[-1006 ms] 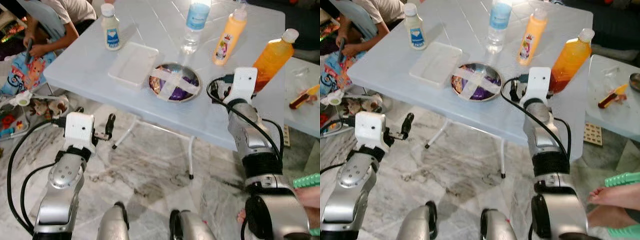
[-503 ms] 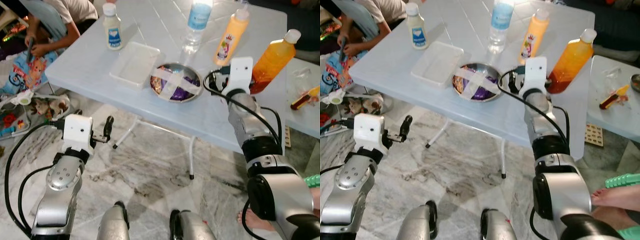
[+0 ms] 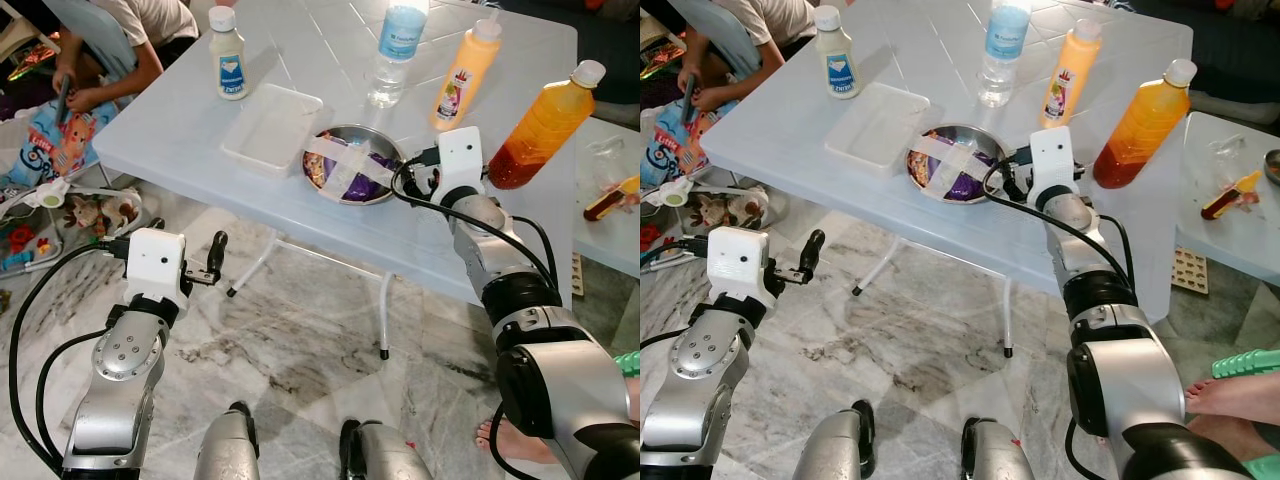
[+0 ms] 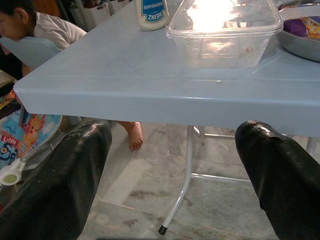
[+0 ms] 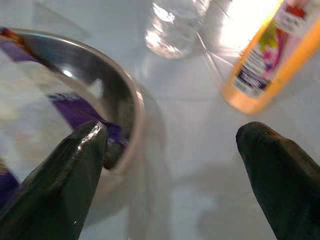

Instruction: Restocking fridge

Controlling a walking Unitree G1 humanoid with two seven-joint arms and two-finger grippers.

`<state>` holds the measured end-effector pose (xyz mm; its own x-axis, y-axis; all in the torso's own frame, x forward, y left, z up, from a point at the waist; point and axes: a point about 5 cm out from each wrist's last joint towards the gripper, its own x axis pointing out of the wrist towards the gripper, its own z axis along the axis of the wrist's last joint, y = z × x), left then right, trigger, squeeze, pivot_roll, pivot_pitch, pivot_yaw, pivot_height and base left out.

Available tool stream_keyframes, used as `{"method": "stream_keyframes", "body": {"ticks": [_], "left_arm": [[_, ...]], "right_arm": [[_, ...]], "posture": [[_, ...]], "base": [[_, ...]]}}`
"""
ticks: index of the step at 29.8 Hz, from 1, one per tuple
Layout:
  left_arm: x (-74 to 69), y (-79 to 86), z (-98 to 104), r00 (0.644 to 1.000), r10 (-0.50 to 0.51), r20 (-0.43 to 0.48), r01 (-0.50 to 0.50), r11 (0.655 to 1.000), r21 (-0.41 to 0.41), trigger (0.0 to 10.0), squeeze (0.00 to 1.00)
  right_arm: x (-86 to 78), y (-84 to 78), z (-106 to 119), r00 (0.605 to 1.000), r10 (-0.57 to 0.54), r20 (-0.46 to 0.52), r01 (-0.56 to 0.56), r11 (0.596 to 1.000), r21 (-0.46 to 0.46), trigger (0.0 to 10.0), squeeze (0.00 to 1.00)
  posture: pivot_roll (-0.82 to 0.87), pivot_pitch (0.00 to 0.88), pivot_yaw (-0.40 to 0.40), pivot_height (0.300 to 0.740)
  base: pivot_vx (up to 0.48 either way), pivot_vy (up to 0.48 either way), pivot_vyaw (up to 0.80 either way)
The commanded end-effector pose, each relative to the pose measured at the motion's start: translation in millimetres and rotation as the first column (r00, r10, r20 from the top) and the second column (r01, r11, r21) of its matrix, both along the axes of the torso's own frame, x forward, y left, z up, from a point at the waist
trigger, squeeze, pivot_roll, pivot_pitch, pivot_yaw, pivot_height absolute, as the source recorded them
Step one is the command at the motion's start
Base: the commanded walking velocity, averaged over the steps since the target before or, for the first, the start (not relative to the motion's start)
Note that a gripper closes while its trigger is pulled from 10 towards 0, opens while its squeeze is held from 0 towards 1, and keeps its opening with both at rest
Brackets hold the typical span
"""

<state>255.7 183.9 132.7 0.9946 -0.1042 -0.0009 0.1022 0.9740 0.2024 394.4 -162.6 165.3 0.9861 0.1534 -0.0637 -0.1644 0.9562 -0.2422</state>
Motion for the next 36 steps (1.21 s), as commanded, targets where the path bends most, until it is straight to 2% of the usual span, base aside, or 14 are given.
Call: {"method": "stream_keyframes", "body": {"ticks": [1,4,12,16,21,25,30,33,36], "left_arm": [[-2.8,0.1,1.2,1.0,-0.006,0.0,0.006,1.0,0.01,10.0,0.0],[-2.1,0.5,1.4,1.0,-0.006,0.001,0.006,1.0,0.01,10.0,0.0],[-2.7,0.7,1.6,1.0,-0.003,0.001,0.003,1.0,0.009,10.0,0.0],[-2.9,1.1,1.7,1.0,-0.001,0.001,0.001,1.0,0.009,10.0,0.0],[-2.2,1.4,2.0,1.0,0.0,0.003,0.0,1.0,0.009,10.0,0.0],[-1.5,1.0,2.5,1.0,0.002,0.005,-0.002,1.0,0.008,10.0,0.0],[-2.2,1.2,2.5,1.0,0.005,0.007,-0.005,1.0,0.007,10.0,0.0],[-2.8,2.3,1.9,1.0,0.01,0.006,-0.01,1.0,0.006,10.0,0.0],[-2.7,2.1,1.5,1.0,0.011,0.006,-0.011,1.0,0.006,10.0,0.0]], "right_arm": [[0.3,1.3,-1.3,1.0,0.023,-0.002,-0.023,1.0,-0.02,10.0,0.0],[0.7,1.2,-0.5,1.0,0.023,0.003,-0.023,0.999,-0.029,10.0,0.0],[-3.1,3.0,-19.3,0.994,0.002,-0.108,-0.005,1.0,-0.022,10.0,0.0],[-6.0,13.4,-27.8,0.985,0.016,-0.169,-0.001,0.996,0.086,10.0,0.0],[-5.8,26.0,-26.3,0.981,0.026,-0.194,0.008,0.984,0.176,10.0,0.0],[-3.9,40.6,-18.4,0.981,0.04,-0.191,0.008,0.97,0.243,10.0,0.0],[-2.5,49.4,-12.3,0.977,0.038,-0.211,0.03,0.95,0.311,10.0,0.0],[-0.8,60.5,-1.2,0.978,0.055,-0.202,0.023,0.93,0.366,10.0,0.0],[-0.4,64.4,3.6,0.98,0.063,-0.189,0.014,0.925,0.38,10.0,0.0]], "posture": [[0.1,0.181,-0.044,0.74],[0.1,0.18,-0.044,0.74],[0.1,0.183,-0.047,0.74],[0.1,0.183,-0.047,0.74],[0.1,0.183,-0.047,0.74],[0.1,0.183,-0.05,0.74],[0.1,0.184,-0.053,0.74],[0.1,0.185,-0.056,0.74],[0.1,0.186,-0.056,0.74]], "base": [[0.0,0.0,0.0],[0.0,0.0,0.0],[0.0,0.0,0.0],[0.0,0.0,0.0],[0.0,0.0,0.0],[0.0,0.0,0.0],[0.0,0.0,0.0],[0.0,0.0,0.0],[0.0,0.0,0.0]]}}
